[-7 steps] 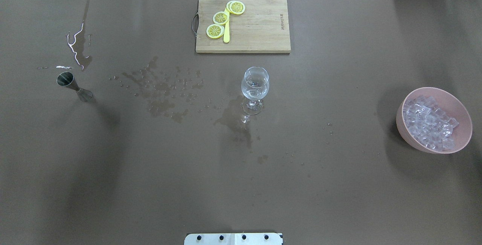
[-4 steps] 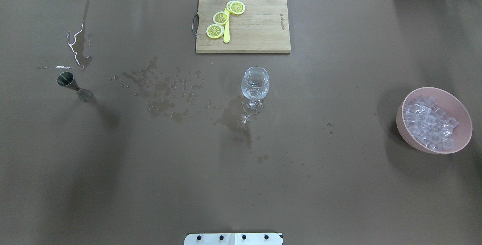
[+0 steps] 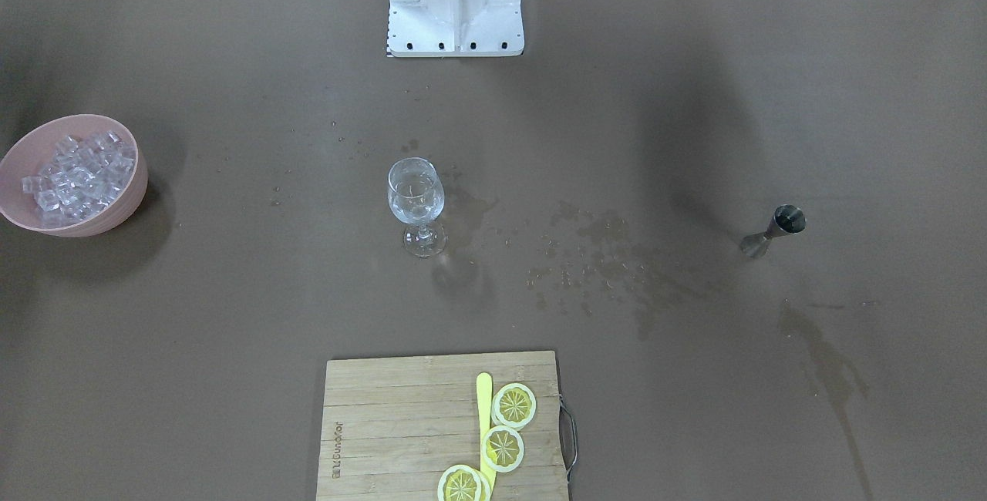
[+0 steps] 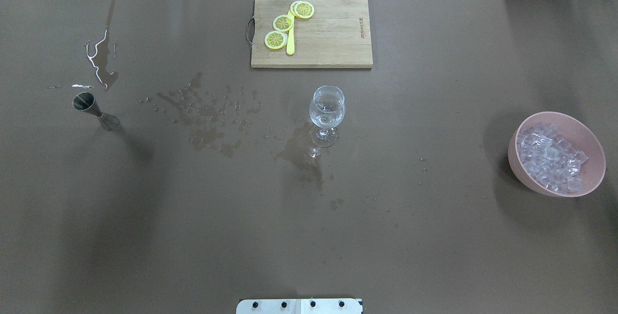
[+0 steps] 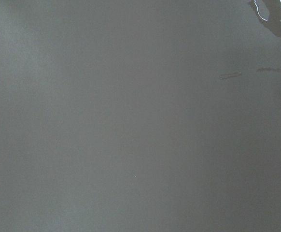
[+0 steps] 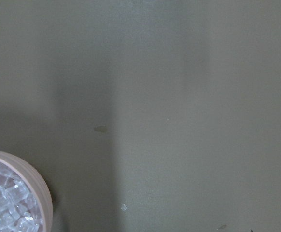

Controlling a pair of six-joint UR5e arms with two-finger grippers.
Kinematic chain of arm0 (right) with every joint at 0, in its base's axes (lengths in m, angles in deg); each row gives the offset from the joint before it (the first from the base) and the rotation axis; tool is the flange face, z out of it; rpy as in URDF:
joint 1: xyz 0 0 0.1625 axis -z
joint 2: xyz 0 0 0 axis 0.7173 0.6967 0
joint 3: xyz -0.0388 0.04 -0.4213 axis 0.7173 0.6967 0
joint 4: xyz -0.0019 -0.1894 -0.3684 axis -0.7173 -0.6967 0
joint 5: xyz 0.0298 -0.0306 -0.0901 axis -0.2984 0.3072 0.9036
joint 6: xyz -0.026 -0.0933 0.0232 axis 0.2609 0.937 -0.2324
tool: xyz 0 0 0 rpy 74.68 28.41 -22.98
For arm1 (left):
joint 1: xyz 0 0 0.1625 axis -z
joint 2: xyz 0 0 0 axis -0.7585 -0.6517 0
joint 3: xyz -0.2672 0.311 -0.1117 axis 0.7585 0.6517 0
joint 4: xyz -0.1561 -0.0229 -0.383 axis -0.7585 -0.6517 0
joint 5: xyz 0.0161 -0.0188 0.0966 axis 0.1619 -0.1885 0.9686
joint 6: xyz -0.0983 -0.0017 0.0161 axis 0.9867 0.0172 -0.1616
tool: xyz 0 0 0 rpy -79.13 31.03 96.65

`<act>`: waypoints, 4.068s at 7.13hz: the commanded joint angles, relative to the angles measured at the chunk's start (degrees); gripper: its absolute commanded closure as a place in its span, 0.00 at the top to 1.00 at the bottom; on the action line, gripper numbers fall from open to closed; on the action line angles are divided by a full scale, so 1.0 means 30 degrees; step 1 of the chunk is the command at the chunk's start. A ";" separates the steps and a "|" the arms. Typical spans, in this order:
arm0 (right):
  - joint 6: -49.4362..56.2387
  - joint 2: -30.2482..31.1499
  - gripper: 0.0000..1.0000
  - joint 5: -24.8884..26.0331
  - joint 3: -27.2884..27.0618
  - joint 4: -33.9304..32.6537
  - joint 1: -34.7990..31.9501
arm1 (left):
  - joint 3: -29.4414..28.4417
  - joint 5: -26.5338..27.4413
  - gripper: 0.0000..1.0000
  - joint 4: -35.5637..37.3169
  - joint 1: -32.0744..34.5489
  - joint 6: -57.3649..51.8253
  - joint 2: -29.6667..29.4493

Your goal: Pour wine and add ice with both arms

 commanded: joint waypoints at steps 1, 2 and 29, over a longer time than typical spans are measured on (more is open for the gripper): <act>-0.0010 0.0181 1.00 -0.0072 -0.0128 -0.0021 0.0000 | -0.0125 0.0158 0.98 0.0024 0.0001 0.0103 0.0008; -0.0010 0.0153 1.00 -0.0073 -0.0188 -0.0021 0.0000 | -0.0068 -0.0016 0.98 0.0053 0.0001 0.0191 -0.0021; -0.0010 -0.0111 1.00 0.0103 0.0105 0.0037 0.0409 | -0.1032 2.8367 0.98 -0.6158 -2.2734 3.3529 -0.2189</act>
